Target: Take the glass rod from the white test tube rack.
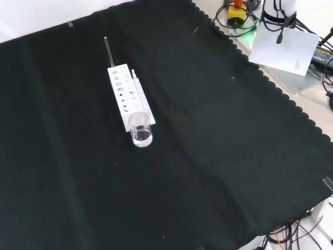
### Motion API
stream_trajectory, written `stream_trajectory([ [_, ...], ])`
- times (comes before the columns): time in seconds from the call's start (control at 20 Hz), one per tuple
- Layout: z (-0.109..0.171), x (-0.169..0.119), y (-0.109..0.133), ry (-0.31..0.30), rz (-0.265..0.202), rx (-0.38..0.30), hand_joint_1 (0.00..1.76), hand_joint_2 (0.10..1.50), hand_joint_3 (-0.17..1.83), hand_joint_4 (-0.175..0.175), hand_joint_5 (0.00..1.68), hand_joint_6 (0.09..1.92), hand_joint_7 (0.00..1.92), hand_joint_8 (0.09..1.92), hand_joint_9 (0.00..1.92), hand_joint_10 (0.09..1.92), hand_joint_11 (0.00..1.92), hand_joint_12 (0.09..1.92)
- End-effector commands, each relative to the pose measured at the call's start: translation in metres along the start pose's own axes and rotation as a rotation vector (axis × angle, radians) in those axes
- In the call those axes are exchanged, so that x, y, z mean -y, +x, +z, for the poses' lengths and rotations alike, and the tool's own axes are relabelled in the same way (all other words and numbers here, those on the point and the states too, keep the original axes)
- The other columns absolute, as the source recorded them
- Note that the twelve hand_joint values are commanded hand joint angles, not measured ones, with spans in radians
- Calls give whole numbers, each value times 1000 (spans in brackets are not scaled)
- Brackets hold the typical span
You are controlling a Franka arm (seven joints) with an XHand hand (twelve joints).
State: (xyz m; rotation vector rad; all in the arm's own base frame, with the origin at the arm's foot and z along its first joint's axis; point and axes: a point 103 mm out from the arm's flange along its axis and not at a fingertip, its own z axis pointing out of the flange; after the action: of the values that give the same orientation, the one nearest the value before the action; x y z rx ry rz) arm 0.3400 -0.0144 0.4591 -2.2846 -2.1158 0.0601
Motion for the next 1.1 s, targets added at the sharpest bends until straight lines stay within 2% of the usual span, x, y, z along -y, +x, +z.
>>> stream_trajectory([
  [0.05,7,-49,-23,14,-6,-2,579,925,539,-163,61,87,0,542,0,700,0,1096],
  [0.15,8,-61,-27,7,-10,-8,585,923,539,-162,64,87,0,555,0,711,0,1122],
  [0.2,9,-70,-26,20,47,25,587,922,540,-162,65,87,0,564,0,720,0,1136],
  [0.25,9,-75,-30,31,55,37,588,922,541,-162,66,87,0,577,0,740,0,1152],
  [0.3,12,-80,-41,34,32,36,588,920,542,-162,68,87,0,607,0,775,0,1181],
  [0.4,16,-96,-38,33,-2,44,595,915,548,-161,74,87,0,665,0,852,0,1223],
  [0.45,18,-106,-35,52,26,70,598,912,552,-161,76,87,0,686,0,882,0,1237],
  [0.5,21,-114,-30,60,28,84,600,910,555,-161,77,87,0,701,3,903,0,1247],
  [0.55,28,-116,-52,56,12,58,602,908,558,-161,78,87,0,715,6,919,0,1255],
  [0.65,36,-133,-50,133,61,100,602,904,561,-160,79,87,0,730,10,934,0,1262],
  [0.7,39,-139,-45,127,19,81,601,903,562,-160,79,87,0,734,13,938,0,1264],
  [0.85,45,-159,-41,136,-23,41,597,901,567,-160,79,87,0,745,32,950,0,1270],
  [1.1,69,-173,-61,135,-19,5,589,900,576,-160,80,87,0,784,47,958,0,1282],
])
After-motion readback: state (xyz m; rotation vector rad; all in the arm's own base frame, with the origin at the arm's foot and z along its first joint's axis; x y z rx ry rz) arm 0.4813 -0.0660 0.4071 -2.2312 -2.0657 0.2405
